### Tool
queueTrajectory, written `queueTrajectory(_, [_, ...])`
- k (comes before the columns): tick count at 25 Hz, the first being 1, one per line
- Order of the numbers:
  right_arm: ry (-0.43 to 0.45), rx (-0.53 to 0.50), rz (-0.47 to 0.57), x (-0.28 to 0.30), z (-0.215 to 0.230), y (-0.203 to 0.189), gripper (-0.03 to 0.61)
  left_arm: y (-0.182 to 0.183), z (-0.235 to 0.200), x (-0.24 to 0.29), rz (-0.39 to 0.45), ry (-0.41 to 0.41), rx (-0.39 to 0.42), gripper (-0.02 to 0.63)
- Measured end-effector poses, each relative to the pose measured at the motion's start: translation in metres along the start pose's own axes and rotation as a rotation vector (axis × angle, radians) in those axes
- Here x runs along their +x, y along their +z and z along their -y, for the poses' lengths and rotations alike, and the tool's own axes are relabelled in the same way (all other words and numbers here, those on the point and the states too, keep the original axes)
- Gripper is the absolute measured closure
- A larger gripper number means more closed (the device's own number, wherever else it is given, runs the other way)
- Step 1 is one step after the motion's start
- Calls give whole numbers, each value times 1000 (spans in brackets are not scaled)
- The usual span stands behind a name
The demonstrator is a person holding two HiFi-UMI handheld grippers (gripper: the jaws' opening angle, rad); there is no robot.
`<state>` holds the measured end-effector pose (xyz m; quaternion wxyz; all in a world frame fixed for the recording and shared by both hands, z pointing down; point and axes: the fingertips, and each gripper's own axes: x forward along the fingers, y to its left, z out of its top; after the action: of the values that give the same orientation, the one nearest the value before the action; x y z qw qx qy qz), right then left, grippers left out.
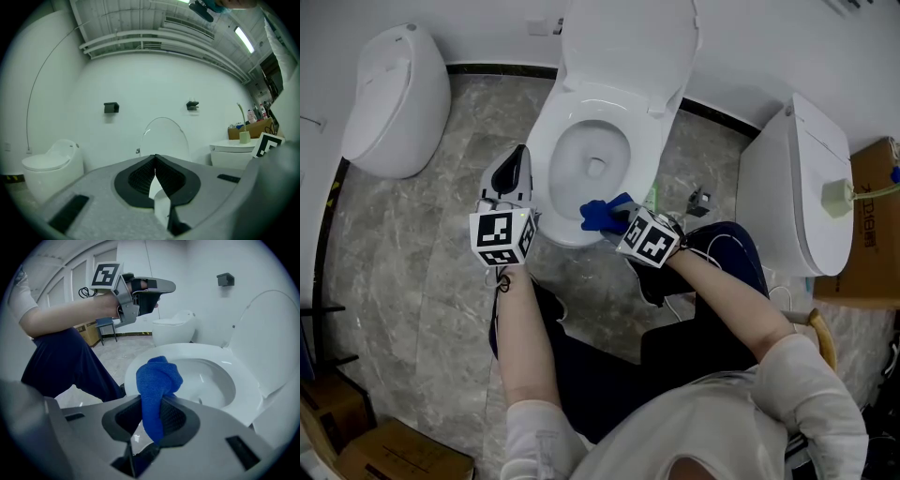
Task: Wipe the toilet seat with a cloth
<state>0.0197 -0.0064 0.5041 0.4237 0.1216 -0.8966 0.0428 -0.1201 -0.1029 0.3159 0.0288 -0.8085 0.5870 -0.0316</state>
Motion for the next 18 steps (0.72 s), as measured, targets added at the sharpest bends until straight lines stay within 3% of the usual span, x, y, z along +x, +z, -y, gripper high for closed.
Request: queueTrajectory(18, [-12, 229, 42, -6, 15, -8, 491, 13, 20, 3, 29, -56, 20, 604])
